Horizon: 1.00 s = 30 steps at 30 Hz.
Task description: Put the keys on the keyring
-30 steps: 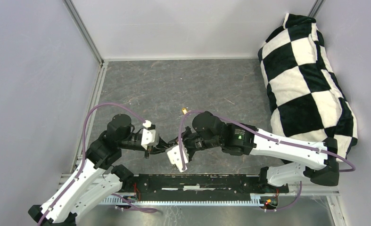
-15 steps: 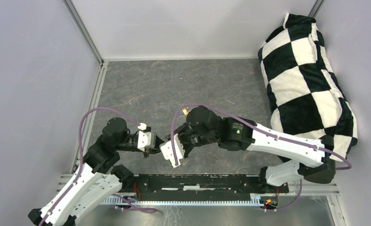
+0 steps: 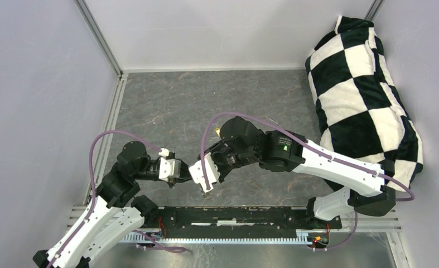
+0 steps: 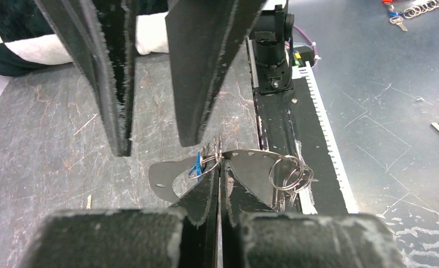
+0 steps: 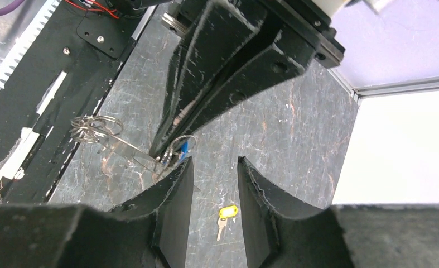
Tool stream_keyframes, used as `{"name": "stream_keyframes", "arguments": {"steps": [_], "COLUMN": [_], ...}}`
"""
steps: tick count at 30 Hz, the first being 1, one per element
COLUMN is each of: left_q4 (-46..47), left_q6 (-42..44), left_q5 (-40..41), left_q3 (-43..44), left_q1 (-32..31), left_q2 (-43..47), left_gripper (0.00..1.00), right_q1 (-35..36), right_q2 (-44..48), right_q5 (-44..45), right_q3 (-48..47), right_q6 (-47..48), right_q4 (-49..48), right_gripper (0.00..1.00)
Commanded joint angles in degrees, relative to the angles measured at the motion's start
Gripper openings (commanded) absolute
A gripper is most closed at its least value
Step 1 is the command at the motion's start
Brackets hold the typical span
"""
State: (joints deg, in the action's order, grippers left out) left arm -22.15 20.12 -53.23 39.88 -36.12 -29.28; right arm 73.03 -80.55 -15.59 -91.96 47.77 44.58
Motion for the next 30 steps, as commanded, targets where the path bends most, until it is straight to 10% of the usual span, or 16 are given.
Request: {"name": "stream_keyframes", "arguments": {"steps": [1,30], "left_q4": [3.3,9.1], "left_q6": [-2.0,-8.3], "left_q5": [-2.5,7.9], "left_q3": [0.1,-0.3], "left_q1": [-0.1,-0.1], "left_q2": [0.9,2.4], "left_gripper": [0.02,0.02], "right_q1": [-1.4,-9.7], "right_q2": [-0.6,4.1], "right_q5": [0.4,-21.0], "right_q3": [-4.0,4.9], "right_q6": [-0.7,-22.8], "right_q4": [0.2,-8.5], "right_gripper": [0.41,0.36]}}
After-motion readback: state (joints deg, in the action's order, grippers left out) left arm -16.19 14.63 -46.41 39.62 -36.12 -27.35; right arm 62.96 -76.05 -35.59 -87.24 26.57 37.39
